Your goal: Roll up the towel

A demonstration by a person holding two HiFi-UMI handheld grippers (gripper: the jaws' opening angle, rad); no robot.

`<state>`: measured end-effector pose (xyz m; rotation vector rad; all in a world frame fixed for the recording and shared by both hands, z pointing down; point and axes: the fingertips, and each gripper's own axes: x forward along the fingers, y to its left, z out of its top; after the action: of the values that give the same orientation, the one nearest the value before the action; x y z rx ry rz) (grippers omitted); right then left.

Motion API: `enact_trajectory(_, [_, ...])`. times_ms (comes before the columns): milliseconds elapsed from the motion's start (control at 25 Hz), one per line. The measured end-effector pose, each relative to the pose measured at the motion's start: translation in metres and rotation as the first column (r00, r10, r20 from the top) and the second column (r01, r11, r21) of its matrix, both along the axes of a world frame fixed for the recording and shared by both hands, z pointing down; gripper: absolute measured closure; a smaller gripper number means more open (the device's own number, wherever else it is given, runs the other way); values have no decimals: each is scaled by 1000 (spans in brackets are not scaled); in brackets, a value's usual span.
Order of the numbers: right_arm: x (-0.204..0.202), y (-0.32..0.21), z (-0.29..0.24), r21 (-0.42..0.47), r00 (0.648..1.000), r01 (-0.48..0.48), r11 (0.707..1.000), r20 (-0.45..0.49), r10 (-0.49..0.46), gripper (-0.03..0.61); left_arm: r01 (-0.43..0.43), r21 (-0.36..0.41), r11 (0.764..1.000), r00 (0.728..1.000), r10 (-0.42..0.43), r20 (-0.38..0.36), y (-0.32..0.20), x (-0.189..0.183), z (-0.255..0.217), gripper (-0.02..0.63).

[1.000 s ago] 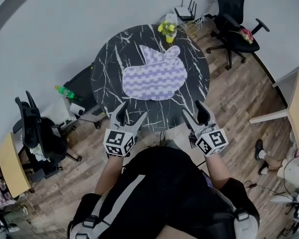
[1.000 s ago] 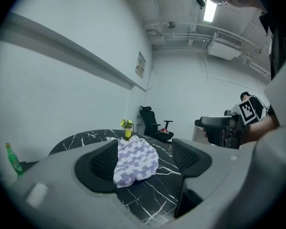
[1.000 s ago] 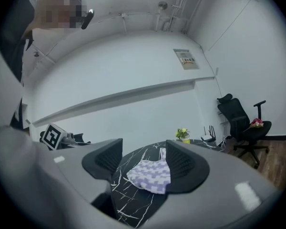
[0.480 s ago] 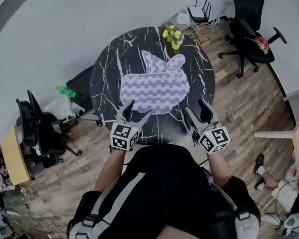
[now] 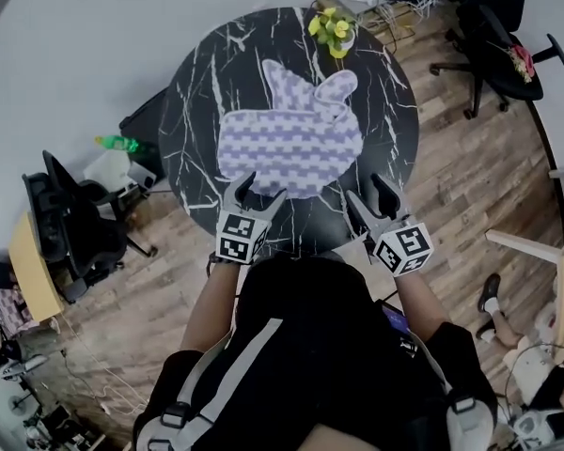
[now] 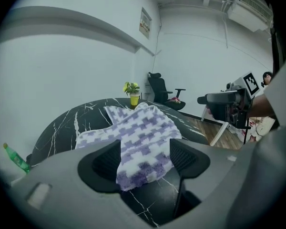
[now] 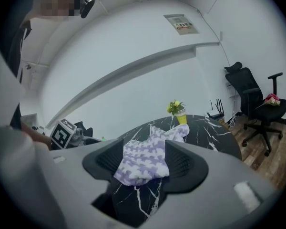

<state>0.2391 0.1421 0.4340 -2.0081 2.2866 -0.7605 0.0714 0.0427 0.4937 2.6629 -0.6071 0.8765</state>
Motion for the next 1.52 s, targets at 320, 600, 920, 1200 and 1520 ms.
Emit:
enact_trajectory(320, [-13,-15,21,-62,1000,-23,998,4,24,308,-104,-19,994,986,106,127,-19,0,46,284])
enact_trajectory(600, [-35,-11,26,-100,993,-119,988,8,120,311,-301,-106,948,912,319,258,-12,0,93,296])
enact_trajectory(920, [-48,-1,33,-149,980,-198,969,-32,196,324,-368,-123,922,895,387,221,-18,10,97,435])
enact_trajectory(1200, [-51,-8,36,-164,976,-218,962,-51,213,333,-333,-40,942,923,334,192,-46,4,75,514])
enact_trajectory(1520, [-58,-29,50,-196,982,-188,962,-68,178,334,-222,-17,975,941,218,258,-100,-47,77,514])
